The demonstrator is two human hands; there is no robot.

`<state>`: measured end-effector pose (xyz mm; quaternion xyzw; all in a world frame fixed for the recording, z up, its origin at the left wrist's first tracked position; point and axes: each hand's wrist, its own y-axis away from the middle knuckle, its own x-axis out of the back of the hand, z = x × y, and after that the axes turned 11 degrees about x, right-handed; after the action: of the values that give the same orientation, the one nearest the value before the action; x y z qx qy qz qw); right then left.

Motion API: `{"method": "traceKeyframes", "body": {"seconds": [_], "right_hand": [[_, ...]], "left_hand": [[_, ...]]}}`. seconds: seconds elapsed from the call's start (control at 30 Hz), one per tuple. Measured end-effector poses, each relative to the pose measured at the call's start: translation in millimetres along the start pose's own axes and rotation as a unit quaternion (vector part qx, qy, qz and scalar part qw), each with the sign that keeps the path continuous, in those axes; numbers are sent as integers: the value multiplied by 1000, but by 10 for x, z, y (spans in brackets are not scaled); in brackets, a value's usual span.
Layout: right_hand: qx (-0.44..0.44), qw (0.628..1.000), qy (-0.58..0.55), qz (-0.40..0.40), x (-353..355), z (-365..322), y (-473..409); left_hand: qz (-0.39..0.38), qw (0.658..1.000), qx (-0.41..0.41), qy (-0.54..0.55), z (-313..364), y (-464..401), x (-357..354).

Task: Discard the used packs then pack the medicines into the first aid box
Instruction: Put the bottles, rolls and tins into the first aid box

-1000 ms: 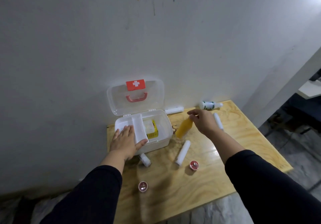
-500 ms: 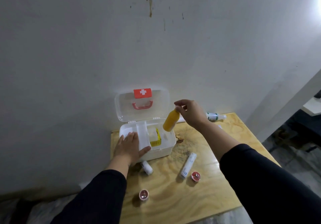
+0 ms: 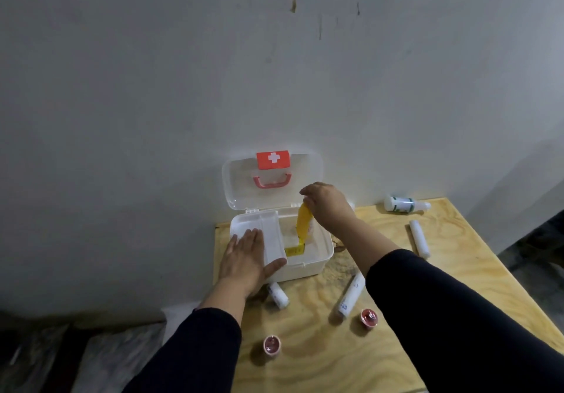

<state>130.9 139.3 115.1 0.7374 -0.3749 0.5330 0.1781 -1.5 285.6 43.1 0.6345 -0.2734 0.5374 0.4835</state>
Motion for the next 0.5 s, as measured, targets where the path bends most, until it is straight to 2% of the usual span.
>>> {"method": "traceKeyframes", "body": {"seconds": [0.33,0.5], "right_hand": [[44,996,76,-33,-76,30,-14],[-19,999,10,-41,-215,102,76]], "left_hand": [[6,1000,-4,-10,-8,-4,-9],[12,1000,-4,14,4,32,3]]}}
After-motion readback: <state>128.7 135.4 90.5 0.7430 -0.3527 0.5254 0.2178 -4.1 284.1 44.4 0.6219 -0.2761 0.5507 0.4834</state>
